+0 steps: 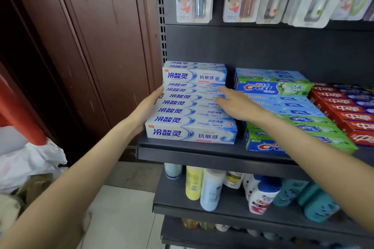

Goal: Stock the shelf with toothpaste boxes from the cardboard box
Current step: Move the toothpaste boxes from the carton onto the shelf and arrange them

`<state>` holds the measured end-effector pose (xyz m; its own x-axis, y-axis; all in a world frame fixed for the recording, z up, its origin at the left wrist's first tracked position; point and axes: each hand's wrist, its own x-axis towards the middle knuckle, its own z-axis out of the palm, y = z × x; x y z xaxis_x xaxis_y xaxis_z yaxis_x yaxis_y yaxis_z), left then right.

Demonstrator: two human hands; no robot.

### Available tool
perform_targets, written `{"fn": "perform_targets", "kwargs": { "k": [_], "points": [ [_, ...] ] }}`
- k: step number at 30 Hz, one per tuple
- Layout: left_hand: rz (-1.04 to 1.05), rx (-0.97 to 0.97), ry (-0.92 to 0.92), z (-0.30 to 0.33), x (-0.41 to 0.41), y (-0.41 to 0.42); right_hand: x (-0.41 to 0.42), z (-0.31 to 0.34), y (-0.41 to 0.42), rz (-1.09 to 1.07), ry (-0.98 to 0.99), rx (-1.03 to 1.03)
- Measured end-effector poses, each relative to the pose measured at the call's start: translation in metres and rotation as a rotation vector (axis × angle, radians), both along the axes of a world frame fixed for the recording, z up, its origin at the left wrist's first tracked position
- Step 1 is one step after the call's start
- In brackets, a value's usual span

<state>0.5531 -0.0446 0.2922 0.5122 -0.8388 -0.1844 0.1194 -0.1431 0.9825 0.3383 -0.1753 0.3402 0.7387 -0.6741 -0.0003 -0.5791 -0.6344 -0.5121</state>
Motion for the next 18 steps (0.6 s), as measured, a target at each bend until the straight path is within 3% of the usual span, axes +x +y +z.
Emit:
{"fn": "perform_targets", "kwargs": {
  "k": [18],
  "points": [
    [-0.051, -0.070, 0.164, -0.007, 0.012, -0.010, 0.023, -0.027, 0.005, -0.067, -0.065, 0.030]
  ]
}}
